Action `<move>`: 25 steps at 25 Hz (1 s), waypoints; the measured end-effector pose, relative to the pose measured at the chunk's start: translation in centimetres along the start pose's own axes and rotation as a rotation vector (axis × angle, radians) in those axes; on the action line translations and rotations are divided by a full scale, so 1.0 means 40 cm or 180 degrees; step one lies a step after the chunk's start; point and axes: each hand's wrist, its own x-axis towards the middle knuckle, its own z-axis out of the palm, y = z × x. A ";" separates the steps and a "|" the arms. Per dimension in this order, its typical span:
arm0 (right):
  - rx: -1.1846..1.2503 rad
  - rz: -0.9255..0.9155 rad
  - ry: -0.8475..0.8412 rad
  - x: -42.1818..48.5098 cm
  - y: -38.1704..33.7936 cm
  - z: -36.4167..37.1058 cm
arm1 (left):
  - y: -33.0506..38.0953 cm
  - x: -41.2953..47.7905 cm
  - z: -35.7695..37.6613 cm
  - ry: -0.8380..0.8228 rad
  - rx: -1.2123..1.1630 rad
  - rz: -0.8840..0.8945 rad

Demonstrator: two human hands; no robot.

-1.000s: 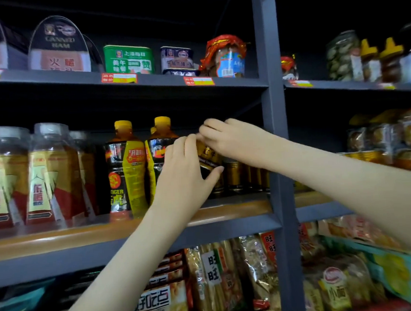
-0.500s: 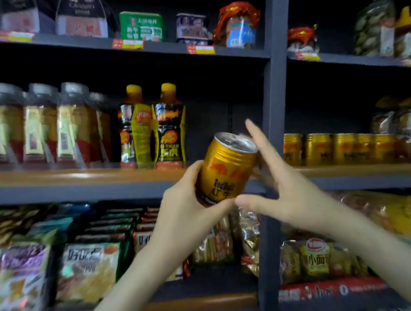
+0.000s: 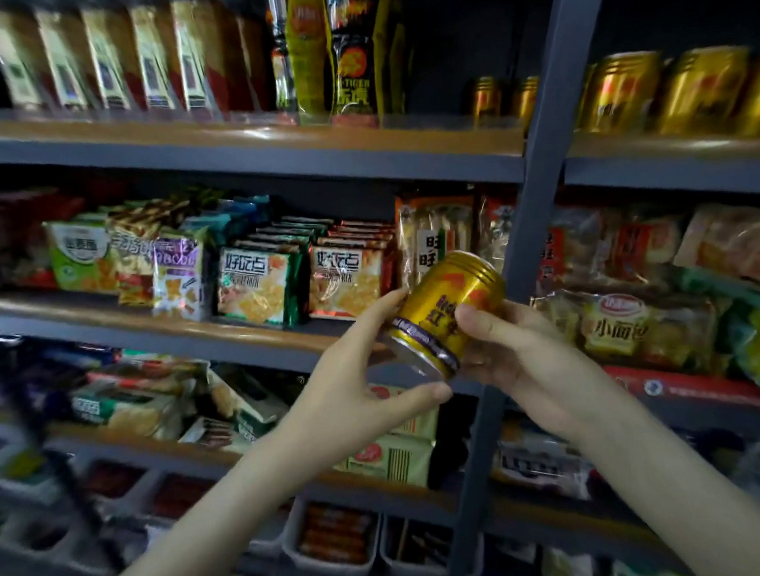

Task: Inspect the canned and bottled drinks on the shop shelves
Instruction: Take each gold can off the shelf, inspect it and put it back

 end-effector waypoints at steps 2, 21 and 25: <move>0.0380 0.0407 0.0181 -0.009 0.019 0.006 | -0.003 -0.003 0.021 0.0199 0.0142 -0.0001; -0.1054 -0.2195 0.2742 -0.259 -0.329 -0.398 | 0.394 0.417 0.341 0.0098 0.0403 0.2180; -0.2030 -0.2613 0.3219 -0.331 -0.453 -0.625 | 0.508 0.532 0.531 0.0372 0.0846 0.2193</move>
